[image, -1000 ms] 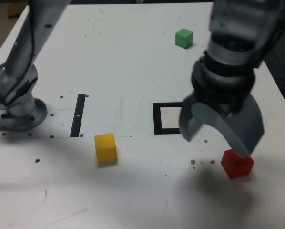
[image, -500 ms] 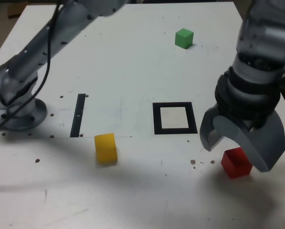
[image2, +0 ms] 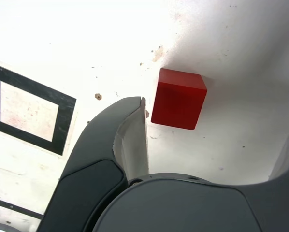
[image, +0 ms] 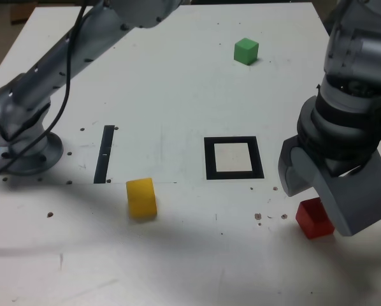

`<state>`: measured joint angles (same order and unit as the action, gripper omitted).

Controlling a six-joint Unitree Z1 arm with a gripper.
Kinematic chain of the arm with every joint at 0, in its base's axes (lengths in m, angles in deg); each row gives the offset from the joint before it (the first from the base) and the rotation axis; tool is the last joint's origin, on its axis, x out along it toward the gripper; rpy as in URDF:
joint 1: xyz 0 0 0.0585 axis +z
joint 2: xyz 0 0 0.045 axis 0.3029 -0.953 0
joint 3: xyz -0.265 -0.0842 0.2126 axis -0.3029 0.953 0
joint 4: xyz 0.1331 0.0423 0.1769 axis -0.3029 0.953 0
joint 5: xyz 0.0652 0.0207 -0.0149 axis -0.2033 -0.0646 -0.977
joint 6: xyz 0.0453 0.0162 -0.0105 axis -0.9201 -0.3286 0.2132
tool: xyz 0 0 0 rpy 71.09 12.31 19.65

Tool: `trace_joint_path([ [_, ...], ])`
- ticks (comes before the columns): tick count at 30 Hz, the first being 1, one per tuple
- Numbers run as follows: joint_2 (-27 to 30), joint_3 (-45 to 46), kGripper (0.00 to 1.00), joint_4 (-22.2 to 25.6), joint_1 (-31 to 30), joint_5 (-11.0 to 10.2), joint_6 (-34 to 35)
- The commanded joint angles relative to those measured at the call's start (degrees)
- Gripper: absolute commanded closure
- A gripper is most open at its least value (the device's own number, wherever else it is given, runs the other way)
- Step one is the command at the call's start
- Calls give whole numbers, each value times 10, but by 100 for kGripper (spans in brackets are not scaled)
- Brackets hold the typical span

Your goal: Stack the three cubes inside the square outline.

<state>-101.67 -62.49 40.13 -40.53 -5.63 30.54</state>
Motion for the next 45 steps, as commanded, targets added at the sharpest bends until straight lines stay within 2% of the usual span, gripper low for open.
trace_joint_path([
  [1, -4, 0, 1, 2, 0, -2, -1],
  [12, -19, -4, 1, 4, 0, -18, -2],
  [19, -46, -16, 3, 3, 0, -19, -3],
  [29, -65, -25, 11, 1, 0, -32, -3],
  [33, -68, -26, 20, 2, 0, -40, 1],
  [41, -68, -28, 58, 0, -2, -49, 9],
  [45, -68, -29, 65, -1, -4, -49, 9],
])
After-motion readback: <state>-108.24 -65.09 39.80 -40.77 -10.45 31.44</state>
